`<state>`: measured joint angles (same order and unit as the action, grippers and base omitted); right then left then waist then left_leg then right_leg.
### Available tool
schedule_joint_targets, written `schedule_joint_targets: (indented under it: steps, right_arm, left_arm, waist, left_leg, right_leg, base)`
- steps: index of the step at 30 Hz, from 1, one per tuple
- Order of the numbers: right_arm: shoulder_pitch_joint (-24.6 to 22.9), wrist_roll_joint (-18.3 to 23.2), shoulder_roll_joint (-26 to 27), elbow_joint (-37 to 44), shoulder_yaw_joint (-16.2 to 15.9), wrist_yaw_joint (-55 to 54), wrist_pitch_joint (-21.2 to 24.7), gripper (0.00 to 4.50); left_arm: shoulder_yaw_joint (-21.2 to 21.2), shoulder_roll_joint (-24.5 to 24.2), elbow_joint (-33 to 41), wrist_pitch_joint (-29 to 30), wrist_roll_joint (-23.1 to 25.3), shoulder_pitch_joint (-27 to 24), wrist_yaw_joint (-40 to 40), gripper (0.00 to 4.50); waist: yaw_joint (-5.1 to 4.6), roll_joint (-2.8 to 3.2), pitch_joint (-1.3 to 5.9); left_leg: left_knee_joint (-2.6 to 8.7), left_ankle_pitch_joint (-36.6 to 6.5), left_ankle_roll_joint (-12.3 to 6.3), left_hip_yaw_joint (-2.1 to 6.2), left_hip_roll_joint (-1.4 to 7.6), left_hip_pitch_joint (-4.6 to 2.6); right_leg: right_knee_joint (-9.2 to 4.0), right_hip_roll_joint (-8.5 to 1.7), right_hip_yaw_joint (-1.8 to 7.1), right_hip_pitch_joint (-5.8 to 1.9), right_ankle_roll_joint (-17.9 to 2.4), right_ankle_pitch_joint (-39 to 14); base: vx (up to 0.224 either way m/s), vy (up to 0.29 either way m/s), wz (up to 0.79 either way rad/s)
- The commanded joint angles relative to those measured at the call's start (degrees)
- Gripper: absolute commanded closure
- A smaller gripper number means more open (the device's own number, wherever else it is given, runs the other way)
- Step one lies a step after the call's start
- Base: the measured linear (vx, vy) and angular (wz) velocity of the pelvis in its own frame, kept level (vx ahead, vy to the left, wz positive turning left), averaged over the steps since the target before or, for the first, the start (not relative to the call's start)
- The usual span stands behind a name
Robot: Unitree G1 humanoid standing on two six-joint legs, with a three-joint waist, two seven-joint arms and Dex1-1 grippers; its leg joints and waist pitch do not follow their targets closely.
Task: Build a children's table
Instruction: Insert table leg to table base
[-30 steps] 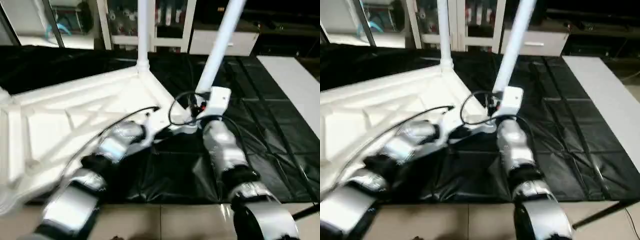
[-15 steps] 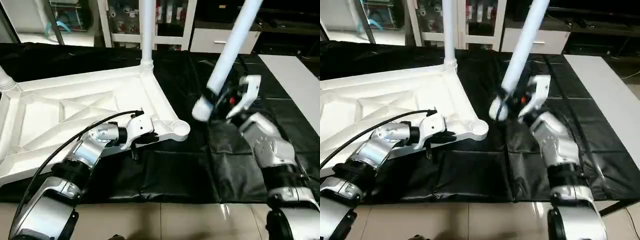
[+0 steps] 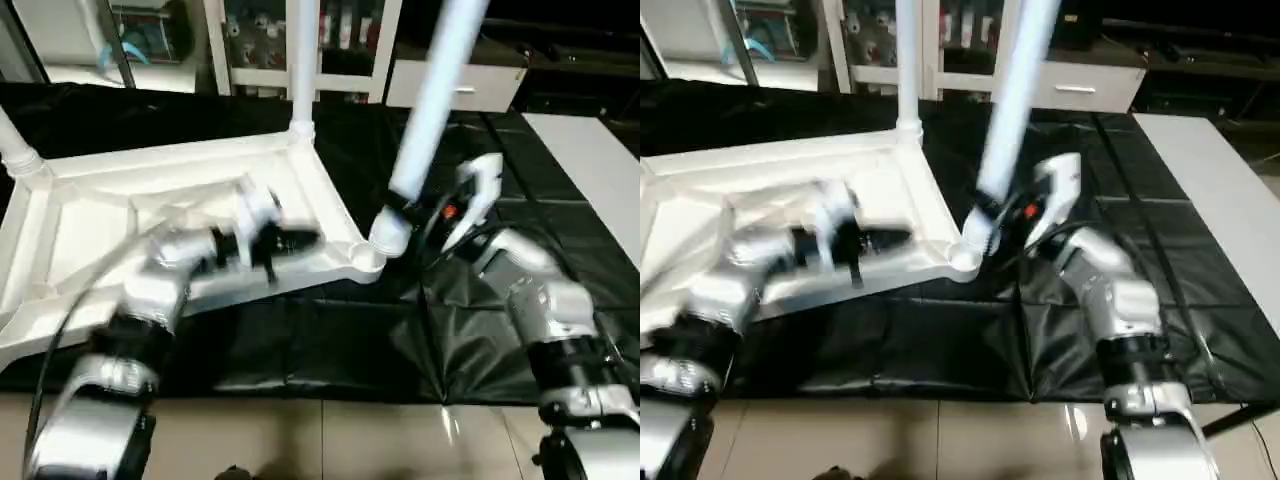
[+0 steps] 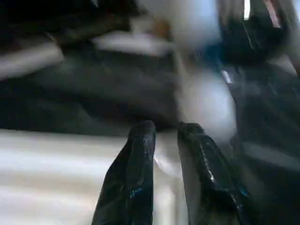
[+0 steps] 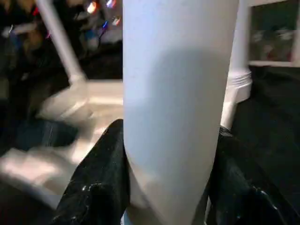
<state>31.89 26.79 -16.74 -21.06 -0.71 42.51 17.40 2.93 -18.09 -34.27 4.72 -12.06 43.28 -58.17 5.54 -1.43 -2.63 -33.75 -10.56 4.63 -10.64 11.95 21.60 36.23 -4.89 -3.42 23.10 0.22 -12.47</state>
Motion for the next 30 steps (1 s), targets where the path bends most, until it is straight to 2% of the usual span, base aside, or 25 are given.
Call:
schedule_joint_targets:
  steps: [1,2,3,5,6,8,11,12,13,14,15,18,23,24,25,26,28,29,30]
  right_arm:
    - [-0.06,-2.34,-0.74,3.45,-2.86,1.23,0.22,2.64]
    - [-0.06,-2.34,-0.74,3.45,-2.86,1.23,0.22,2.64]
    - [-0.04,-3.19,-0.62,3.67,-3.98,1.54,-0.13,2.64]
    - [0.03,-4.84,-0.57,3.55,-5.29,1.69,-0.97,2.64]
    - [0.33,-7.09,-0.18,2.58,-6.74,1.1,-2.13,2.64]
    - [0.5,-8.31,0.1,2.01,-7.4,0.5,-2.62,2.64]
    - [0.96,-9.9,0.52,0.97,-7.75,-1.02,-3.26,2.64]
    - [1.28,-10.42,0.63,0.46,-7.56,-1.99,-3.37,2.64]
    - [1.43,-10.51,0.64,0.27,-7.4,-2.36,-3.35,2.64]
    - [1.58,-10.58,0.61,0.03,-7.23,-2.61,-3.46,2.64]
    - [1.91,-10.84,0.65,-0.5,-6.73,-3.23,-3.6,2.64]
    - [2.33,-11.55,0.64,-1.4,-6.09,-3.49,-4.07,2.64]
    - [2.66,-11.61,0.86,-1.86,-5.49,-3.69,-4.44,2.64]
    - [3.25,-10.27,1.14,-2.18,-4.25,-3.73,-4.17,2.64]
    - [3.52,-9.53,1.25,-2.29,-3.64,-3.7,-3.94,2.64]
    - [4.26,-7.88,1.14,-2.85,-2.1,-3.54,-3.26,2.64]
    - [5.29,-6.07,0.74,-3.94,0.29,-3.0,-2.13,2.64]
    - [5.6,-5.84,0.26,-4.66,0.99,-2.67,-1.9,2.64]
    - [6.04,-5.44,-0.41,-5.98,2.09,-2.48,-2.0,2.64]
  left_arm:
    - [-0.42,1.13,-5.03,1.02,4.59,5.04,10.14,3.49]
    - [-0.42,1.13,-5.03,1.02,4.59,5.04,10.14,3.49]
    - [-0.11,1.64,-7.31,0.73,6.38,7.01,13.74,3.49]
    - [-0.14,2.52,-8.58,1.48,6.68,8.79,16.27,3.49]
    - [-0.13,4.25,-8.69,3.1,6.9,11.17,19.72,3.49]
    - [-0.16,5.41,-7.91,4.49,6.51,12.4,20.78,3.49]
    - [0.51,7.48,-2.79,6.55,4.97,13.2,18.49,3.49]
    - [1.09,8.52,1.38,8.23,3.61,13.06,16.34,3.49]
    - [1.41,8.83,3.01,9.05,3.03,12.97,15.68,3.49]
    - [1.75,8.97,4.35,9.65,2.62,12.77,15.1,3.49]
    - [2.62,9.16,7.43,11.09,1.58,12.23,13.79,3.49]
    - [3.74,8.98,10.95,12.63,0.95,11.37,13.05,3.49]
    - [2.9,8.78,10.01,12.83,1.82,11.1,13.97,3.49]
    - [2.37,8.0,7.69,11.24,3.72,10.83,15.73,3.49]
    - [2.21,7.6,6.7,10.49,4.47,10.69,16.47,3.49]
    - [3.26,5.98,4.37,7.25,7.32,9.94,17.55,3.49]
    - [5.43,3.46,2.94,4.15,9.77,7.83,16.42,3.49]
    - [6.18,2.6,2.77,4.89,9.73,6.68,14.88,3.49]
    - [7.85,1.3,2.6,4.92,10.03,4.79,11.83,3.21]
  waist:
    - [-0.14,-0.14,3.94]
    - [-0.17,-0.16,3.9]
    - [-0.21,-0.29,3.87]
    - [-0.26,-0.44,3.91]
    - [-0.25,-0.63,3.98]
    - [-0.1,-0.52,4.21]
    - [0.05,-0.58,4.43]
    - [0.18,-0.32,4.35]
    - [0.19,-0.5,4.33]
    - [0.18,-0.64,4.26]
    - [0.17,-0.43,4.24]
    - [-0.03,-0.48,4.13]
    - [-0.16,-0.53,4.0]
    - [-0.18,-0.75,4.01]
    - [-0.22,-0.65,4.01]
    - [-0.25,-0.91,4.02]
    - [-0.41,-0.7,4.05]
    - [-0.42,-0.67,4.13]
    - [-0.31,-0.57,4.2]
  left_leg:
    - [3.1,-3.37,-3.56,-0.01,1.09,-1.33]
    - [3.13,-3.64,-3.55,0.2,1.05,-1.07]
    - [3.21,-3.47,-3.45,0.27,1.09,-0.92]
    - [3.08,-2.66,-3.37,0.3,0.96,-0.78]
    - [3.01,-2.18,-3.39,0.28,0.94,-0.69]
    - [2.69,-0.03,-4.03,0.22,0.89,-0.78]
    - [2.36,3.1,-5.39,0.3,1.01,-0.77]
    - [2.28,3.83,-5.87,0.3,0.93,-0.63]
    - [2.22,3.38,-6.29,0.2,0.99,-0.67]
    - [2.21,2.96,-6.39,0.19,0.96,-0.63]
    - [2.3,2.15,-6.35,0.24,1.06,-0.69]
    - [2.33,1.02,-6.01,0.28,1.07,-0.67]
    - [2.48,-0.74,-5.18,0.26,0.97,-0.71]
    - [2.48,-1.01,-5.05,0.26,0.95,-0.69]
    - [2.52,-1.17,-4.89,0.3,0.95,-0.71]
    - [2.53,-1.23,-5.03,0.26,0.95,-0.72]
    - [2.65,-1.61,-5.0,0.47,0.98,-0.62]
    - [2.57,-1.29,-4.63,0.32,0.94,-0.78]
    - [2.52,-0.41,-4.6,0.33,0.94,-0.81]
  right_leg:
    - [-2.93,-2.66,2.33,-3.47,-16.11,8.51]
    - [-3.05,-2.84,2.33,-3.69,-15.12,7.27]
    - [-3.1,-2.97,2.34,-3.82,-14.77,6.75]
    - [-3.04,-2.98,2.39,-3.84,-14.41,7.05]
    - [-2.97,-2.99,2.4,-3.89,-14.56,7.67]
    - [-2.6,-2.96,2.39,-3.76,-15.71,11.15]
    - [-2.11,-2.94,2.28,-3.72,-17.46,15.79]
    - [-2.02,-2.99,2.22,-3.72,-18.31,16.76]
    - [-2.11,-2.95,2.18,-3.7,-18.8,16.67]
    - [-2.08,-2.91,2.17,-3.76,-18.72,16.26]
    - [-2.12,-3.0,2.17,-3.79,-18.59,15.04]
    - [-2.31,-2.91,2.16,-3.79,-18.26,12.85]
    - [-2.66,-2.8,2.17,-3.77,-17.29,9.76]
    - [-2.68,-2.77,2.19,-3.79,-16.98,9.38]
    - [-2.7,-2.86,2.19,-3.79,-16.82,8.96]
    - [-2.79,-2.78,2.19,-3.79,-16.67,8.91]
    - [-2.77,-2.8,2.16,-3.81,-15.54,8.06]
    - [-2.7,-2.71,2.21,-3.71,-15.43,8.59]
    - [-2.49,-2.76,2.19,-3.63,-15.84,9.48]
  base:
    - [0.0,0.0,0.0]
    - [0.0,0.0,0.0]
    - [0.0,0.0,0.0]
    - [0.0,0.0,0.0]
    - [0.0,0.0,0.0]
    - [0.0,0.0,0.0]
    - [0.0,0.0,0.0]
    - [0.0,0.0,0.0]
    - [0.0,0.0,0.0]
    - [0.0,0.0,0.0]
    - [0.0,0.0,0.0]
    - [0.0,0.0,0.0]
    - [0.0,0.0,0.0]
    - [0.0,0.0,0.0]
    - [0.0,0.0,0.0]
    - [0.0,0.0,0.0]
    - [0.0,0.0,0.0]
    - [0.0,0.0,0.0]
    - [0.0,0.0,0.0]
